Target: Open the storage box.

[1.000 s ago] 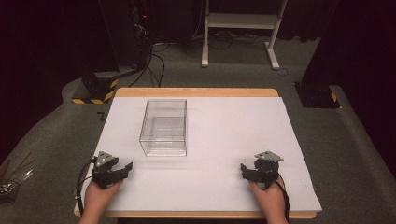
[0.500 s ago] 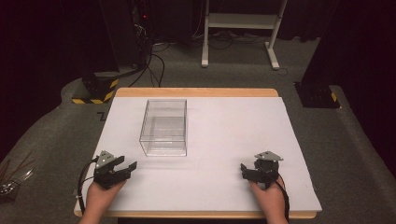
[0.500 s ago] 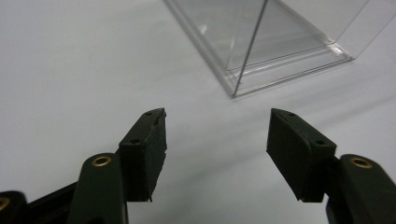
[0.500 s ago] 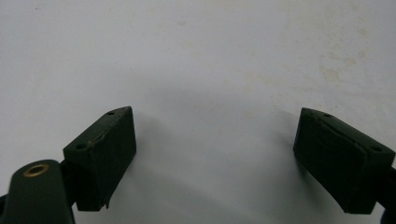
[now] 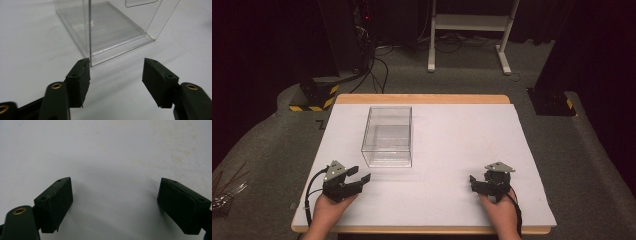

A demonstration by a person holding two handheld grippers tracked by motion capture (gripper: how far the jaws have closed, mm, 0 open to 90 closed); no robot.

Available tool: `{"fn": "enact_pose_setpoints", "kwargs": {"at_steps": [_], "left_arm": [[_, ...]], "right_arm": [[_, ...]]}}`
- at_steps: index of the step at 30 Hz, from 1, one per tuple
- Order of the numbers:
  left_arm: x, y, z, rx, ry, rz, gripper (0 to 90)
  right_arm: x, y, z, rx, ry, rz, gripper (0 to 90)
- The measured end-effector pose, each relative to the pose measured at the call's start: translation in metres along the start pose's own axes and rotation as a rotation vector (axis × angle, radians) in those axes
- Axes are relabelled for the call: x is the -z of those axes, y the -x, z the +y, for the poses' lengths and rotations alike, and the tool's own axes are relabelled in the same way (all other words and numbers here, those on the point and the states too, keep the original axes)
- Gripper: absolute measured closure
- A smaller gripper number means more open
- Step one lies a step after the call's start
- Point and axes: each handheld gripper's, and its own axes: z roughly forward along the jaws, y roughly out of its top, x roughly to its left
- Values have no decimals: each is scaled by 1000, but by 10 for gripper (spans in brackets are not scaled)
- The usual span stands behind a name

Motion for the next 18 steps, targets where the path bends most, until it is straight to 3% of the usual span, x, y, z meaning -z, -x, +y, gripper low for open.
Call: {"fn": "enact_pose_setpoints", "kwargs": {"at_steps": [5, 11, 18], "left_arm": [[-4, 4, 3, -12, 3, -18, 417], [-8, 7, 9, 5, 25, -58, 410], [-20, 12, 19, -40, 29, -56, 409]], "right_arm": [[0, 0, 0, 0, 0, 0, 130], [0, 0, 0, 0, 0, 0, 130], [0, 0, 0, 0, -1, 0, 130]]}}
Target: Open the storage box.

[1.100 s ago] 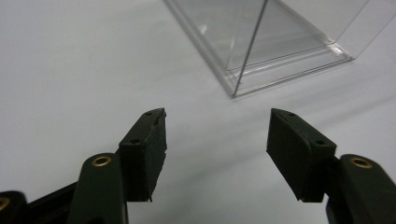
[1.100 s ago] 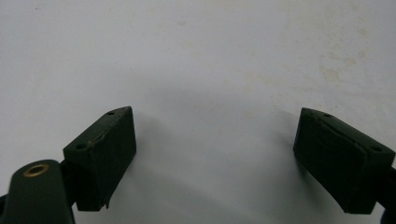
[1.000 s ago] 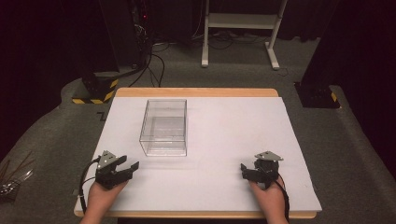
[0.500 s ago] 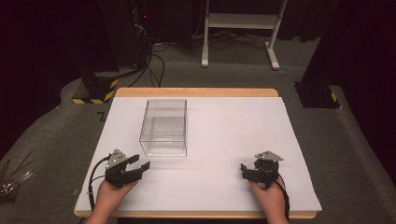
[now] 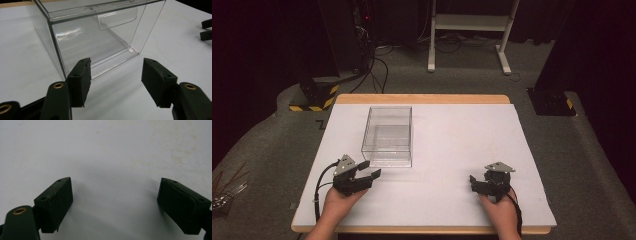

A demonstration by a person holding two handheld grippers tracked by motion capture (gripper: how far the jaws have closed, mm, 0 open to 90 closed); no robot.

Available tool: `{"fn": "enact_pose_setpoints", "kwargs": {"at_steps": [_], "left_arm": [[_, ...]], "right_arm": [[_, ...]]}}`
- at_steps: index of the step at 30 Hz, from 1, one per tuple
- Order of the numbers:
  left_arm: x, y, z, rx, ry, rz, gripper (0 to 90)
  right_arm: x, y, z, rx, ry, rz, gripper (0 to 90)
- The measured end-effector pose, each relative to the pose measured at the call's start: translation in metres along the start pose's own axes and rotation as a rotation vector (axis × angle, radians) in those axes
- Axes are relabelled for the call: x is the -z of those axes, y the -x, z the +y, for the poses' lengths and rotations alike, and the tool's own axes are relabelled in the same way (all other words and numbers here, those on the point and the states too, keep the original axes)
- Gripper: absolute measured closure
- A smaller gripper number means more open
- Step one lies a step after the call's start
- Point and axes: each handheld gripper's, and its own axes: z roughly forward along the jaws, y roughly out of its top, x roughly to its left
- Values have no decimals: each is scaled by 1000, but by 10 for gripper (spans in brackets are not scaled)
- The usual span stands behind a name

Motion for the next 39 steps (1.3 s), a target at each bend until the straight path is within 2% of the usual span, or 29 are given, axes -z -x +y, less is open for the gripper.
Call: {"fn": "enact_pose_setpoints", "kwargs": {"at_steps": [4, 5, 7, 10, 15, 18, 23, 30, 39], "left_arm": [[-3, -1, 4, 4, 19, 2, 415], [-5, 0, 7, -8, 22, 5, 416], [-7, -1, 10, 11, 38, -2, 423], [-11, -4, 11, 18, 43, 1, 430], [-15, -7, 13, 31, 65, -20, 448], [-18, -7, 15, 34, 62, -30, 481], [-23, -10, 15, 21, 75, -46, 522], [-26, -15, 15, 33, 95, -64, 569], [-30, -25, 15, 26, 131, -127, 649]], "right_arm": [[0, 0, 0, 0, 0, 0, 130], [0, 0, 0, 0, 0, 0, 130], [0, 0, 0, 0, 0, 0, 130], [0, 0, 0, 0, 0, 0, 130], [0, 0, 0, 1, 0, -1, 131], [0, 0, 0, 1, 1, -1, 130], [0, 0, 0, 0, 0, -1, 130], [0, 0, 0, 3, 2, -3, 131], [0, 0, 0, 3, 5, -5, 132]]}}
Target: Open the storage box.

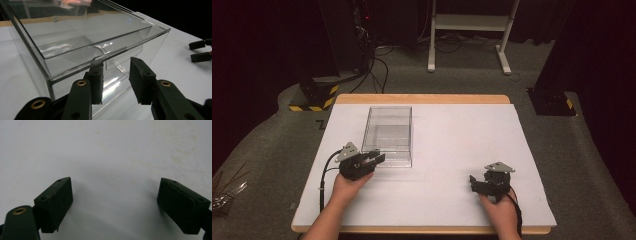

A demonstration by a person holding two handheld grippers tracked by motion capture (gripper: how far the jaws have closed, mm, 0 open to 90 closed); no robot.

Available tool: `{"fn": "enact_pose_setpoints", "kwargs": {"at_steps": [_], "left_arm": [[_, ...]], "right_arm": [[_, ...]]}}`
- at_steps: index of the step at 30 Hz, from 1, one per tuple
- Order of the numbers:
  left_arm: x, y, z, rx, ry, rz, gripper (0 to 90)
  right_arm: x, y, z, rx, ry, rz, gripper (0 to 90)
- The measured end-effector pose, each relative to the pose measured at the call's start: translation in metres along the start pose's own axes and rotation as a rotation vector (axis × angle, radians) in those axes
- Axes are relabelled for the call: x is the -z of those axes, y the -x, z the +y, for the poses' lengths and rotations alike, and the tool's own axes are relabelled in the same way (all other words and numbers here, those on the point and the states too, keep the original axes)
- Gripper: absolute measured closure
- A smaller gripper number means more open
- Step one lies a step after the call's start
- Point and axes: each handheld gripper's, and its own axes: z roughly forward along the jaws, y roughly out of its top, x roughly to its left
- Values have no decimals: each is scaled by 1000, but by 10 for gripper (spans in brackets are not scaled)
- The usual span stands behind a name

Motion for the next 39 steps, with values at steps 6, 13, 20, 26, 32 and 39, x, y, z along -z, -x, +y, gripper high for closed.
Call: {"fn": "enact_pose_setpoints", "kwargs": {"at_steps": [6, 13, 20, 26, 32, 39], "left_arm": [[-2, 0, -1, 1, 3, -1, 705], [-1, -1, -1, 3, 11, -7, 739], [0, -1, -2, -3, 11, -12, 754], [3, -1, -3, -10, 20, -24, 774], [7, -3, -6, -2, 32, -41, 796], [10, -4, -8, -12, 32, -66, 810]], "right_arm": [[0, 0, 0, 0, 0, -3, 134], [0, 0, 0, 1, 1, -3, 134], [0, 0, 0, 1, 1, -3, 134], [0, 0, 0, 1, 1, -3, 134], [0, 0, 0, 1, 1, -3, 134], [0, 0, 0, 1, 1, -3, 134]]}}
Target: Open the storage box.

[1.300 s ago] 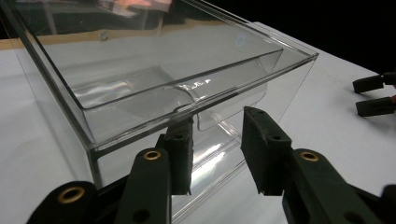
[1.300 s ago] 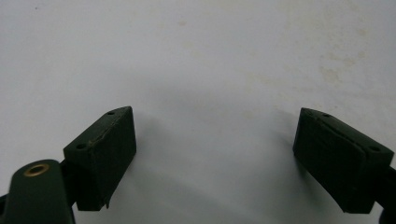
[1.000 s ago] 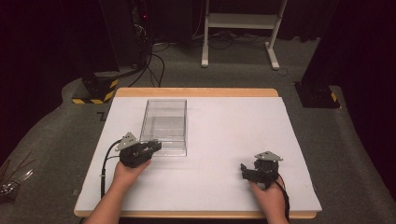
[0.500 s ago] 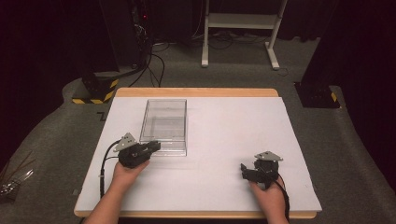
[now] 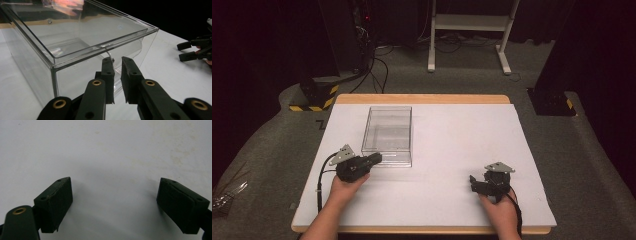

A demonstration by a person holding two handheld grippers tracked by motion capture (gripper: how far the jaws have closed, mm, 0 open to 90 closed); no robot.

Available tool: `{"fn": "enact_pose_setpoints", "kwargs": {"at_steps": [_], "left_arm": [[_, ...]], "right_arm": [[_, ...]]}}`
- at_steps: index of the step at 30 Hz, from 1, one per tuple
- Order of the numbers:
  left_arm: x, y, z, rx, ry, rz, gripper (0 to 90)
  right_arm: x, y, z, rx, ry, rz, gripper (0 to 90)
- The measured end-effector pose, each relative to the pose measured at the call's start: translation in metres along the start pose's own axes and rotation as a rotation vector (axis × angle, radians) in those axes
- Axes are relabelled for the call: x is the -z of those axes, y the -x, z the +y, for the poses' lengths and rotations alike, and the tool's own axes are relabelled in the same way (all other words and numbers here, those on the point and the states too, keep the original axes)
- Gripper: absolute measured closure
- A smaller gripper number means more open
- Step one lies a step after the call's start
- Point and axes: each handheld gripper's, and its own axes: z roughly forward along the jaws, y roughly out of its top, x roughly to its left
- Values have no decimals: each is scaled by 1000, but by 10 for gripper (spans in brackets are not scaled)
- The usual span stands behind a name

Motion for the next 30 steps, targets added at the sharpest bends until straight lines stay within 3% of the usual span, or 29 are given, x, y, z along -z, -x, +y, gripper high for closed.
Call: {"fn": "enact_pose_setpoints", "kwargs": {"at_steps": [30], "left_arm": [[20, 15, -12, 3, 4, -58, 827]], "right_arm": [[0, 0, 0, -1, 0, 1, 134]]}}
